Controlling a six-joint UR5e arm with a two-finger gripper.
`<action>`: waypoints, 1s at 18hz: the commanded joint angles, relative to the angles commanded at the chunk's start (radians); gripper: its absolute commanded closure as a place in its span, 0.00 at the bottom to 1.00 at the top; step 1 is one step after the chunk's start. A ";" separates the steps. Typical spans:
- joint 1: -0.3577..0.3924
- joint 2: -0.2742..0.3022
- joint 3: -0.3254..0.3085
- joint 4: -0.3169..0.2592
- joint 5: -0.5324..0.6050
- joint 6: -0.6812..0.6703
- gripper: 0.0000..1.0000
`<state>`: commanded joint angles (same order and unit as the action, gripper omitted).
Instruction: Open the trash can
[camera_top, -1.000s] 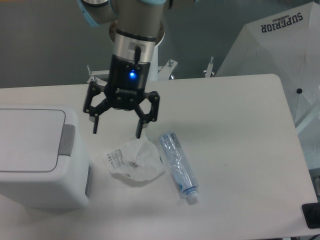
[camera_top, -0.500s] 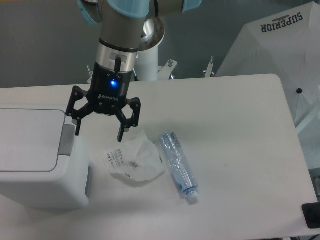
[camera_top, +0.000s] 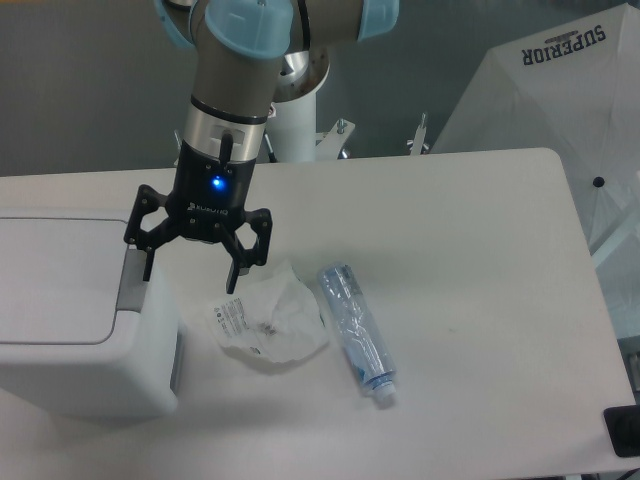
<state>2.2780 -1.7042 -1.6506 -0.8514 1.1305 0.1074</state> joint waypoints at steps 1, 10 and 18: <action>0.000 -0.002 0.000 0.002 0.000 0.000 0.00; -0.002 -0.014 0.003 0.002 0.002 0.002 0.00; -0.002 -0.017 0.005 0.003 0.002 0.003 0.00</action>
<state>2.2764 -1.7211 -1.6460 -0.8483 1.1321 0.1104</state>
